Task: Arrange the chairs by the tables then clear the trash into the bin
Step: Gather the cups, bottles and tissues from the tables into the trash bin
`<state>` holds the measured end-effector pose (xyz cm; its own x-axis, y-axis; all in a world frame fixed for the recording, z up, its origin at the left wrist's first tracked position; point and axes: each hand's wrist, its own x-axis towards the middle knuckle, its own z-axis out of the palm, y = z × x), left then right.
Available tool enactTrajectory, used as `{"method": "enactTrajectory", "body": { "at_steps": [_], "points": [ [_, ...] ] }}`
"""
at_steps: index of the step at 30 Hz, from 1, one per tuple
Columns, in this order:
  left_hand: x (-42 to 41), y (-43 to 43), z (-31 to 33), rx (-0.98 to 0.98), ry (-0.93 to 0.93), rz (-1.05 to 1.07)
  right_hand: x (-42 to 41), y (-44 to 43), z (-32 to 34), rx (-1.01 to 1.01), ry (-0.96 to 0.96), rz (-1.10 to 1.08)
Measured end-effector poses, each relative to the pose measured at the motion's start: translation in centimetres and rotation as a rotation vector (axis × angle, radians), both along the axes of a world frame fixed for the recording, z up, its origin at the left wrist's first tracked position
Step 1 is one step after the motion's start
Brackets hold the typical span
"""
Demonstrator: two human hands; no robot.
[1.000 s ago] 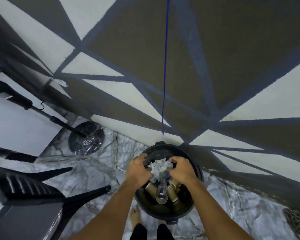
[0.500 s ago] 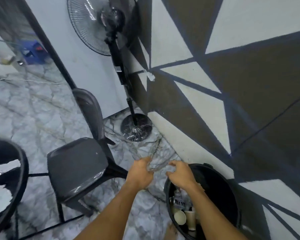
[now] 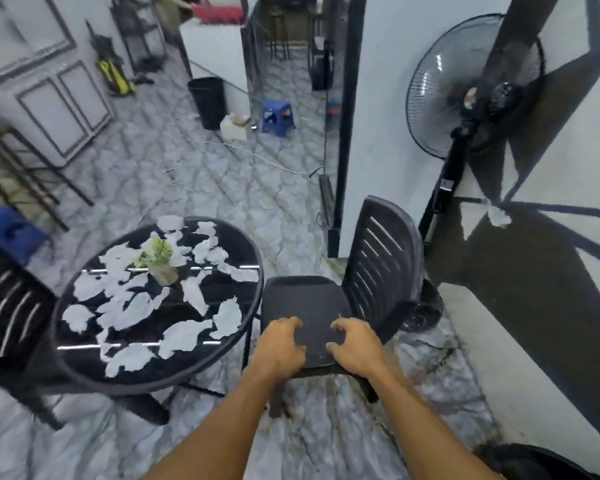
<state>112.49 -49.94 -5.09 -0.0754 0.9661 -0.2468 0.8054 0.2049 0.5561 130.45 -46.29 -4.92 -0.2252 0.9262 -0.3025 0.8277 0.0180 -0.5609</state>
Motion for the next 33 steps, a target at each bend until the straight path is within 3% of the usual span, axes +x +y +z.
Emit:
{"method": "enactTrajectory", "body": {
  "at_steps": [13,26,30,33],
  "points": [
    [-19.0,-4.1,-1.6,-0.042,-0.033,0.55,-22.9,3.5,-2.6,-0.019,0.0,0.475],
    [-23.8,2.9,-8.9,-0.235,0.055,0.637,-29.3,10.2,-11.0,-0.063,-0.205,0.604],
    [-24.4,3.1,-10.2,-0.269,0.107,0.591,-30.0,11.7,-12.3,0.002,-0.206,0.657],
    [-24.8,3.5,-9.4,-0.266,0.062,0.636,-30.2,12.8,-12.8,-0.057,-0.208,0.659]
  ]
}}
